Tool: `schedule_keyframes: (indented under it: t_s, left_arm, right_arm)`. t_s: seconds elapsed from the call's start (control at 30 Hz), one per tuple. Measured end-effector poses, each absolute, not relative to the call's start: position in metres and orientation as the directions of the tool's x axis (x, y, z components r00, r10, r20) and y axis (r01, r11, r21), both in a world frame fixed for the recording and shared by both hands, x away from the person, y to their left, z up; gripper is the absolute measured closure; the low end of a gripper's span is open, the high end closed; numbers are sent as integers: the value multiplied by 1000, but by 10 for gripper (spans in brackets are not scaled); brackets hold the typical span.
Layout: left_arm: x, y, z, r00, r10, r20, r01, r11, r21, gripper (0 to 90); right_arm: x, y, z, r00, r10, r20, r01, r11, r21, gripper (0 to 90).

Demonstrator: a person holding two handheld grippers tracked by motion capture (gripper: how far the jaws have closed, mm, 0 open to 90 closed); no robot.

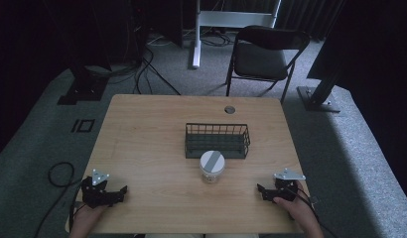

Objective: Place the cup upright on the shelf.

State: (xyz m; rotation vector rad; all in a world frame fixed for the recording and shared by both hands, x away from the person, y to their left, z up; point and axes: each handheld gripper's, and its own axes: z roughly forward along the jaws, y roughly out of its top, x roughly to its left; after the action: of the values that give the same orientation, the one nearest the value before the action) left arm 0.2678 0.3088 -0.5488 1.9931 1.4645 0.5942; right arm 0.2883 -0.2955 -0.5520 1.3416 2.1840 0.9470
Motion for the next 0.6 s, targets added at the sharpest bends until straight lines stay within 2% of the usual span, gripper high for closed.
schedule_keyframes:
  t_s: [0.3,0.6]
  left_arm:
    - [267,310,-548,364,931,13,677,-274,683,2]
    - [266,310,-549,374,927,11,672,-280,685,2]
  right_arm:
    - [288,-295,-552,-455,890,8,615,307,726,120]
    - [288,-295,-552,-455,890,8,615,308,726,120]
